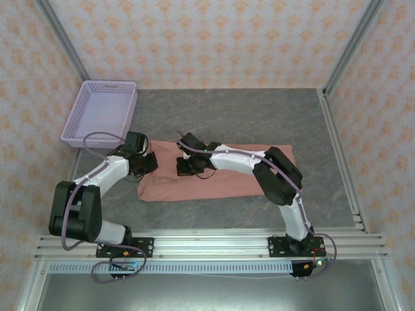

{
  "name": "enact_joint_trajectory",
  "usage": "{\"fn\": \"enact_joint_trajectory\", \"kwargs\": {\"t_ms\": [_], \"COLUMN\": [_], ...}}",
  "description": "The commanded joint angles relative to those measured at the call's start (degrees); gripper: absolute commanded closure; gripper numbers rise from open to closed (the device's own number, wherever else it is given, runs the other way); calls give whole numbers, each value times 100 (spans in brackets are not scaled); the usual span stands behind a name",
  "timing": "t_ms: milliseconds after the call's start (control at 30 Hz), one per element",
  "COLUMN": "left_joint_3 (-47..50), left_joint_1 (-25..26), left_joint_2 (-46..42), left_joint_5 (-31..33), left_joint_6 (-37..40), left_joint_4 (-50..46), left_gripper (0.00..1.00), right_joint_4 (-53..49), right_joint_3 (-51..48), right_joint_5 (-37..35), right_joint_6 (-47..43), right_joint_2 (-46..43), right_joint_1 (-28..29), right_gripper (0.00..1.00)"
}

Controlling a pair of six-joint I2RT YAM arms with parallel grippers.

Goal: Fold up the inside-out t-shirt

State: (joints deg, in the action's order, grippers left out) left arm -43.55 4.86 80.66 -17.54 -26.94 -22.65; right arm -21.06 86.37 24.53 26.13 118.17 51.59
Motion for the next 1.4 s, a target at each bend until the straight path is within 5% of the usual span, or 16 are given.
{"fn": "enact_joint_trajectory", "kwargs": {"t_ms": [0,367,667,800,1000,1267,1367], "left_joint_3": [-41,159,400,277,-133,-1170,-1672], "left_joint_1": [14,75,82,79,82,94,86], "left_joint_2": [-162,-347,-345,-583,-993,445,1196], "left_joint_5": [105,40,164,358,1119,243,374], "left_joint_6": [84,-13,-136,-161,-204,36,96], "left_joint_4": [-349,-441,-474,-527,-276,777,714], "left_gripper": [100,100,99,92,61,55,55], "right_joint_4": [-988,-2062,-2316,-2307,-2063,-1382,-1200], "right_joint_3": [471,1128,1379,1440,1274,541,250], "right_joint_5": [-212,-280,-439,-497,-726,-1221,-1330], "right_joint_6": [-153,-130,-424,-559,-671,-675,-632], "right_joint_2": [-178,-73,61,44,-130,-554,-652], "right_joint_1": [-10,-1,-9,-69,-217,-511,-660], "right_gripper": [100,95,66,63,63,59,58]}}
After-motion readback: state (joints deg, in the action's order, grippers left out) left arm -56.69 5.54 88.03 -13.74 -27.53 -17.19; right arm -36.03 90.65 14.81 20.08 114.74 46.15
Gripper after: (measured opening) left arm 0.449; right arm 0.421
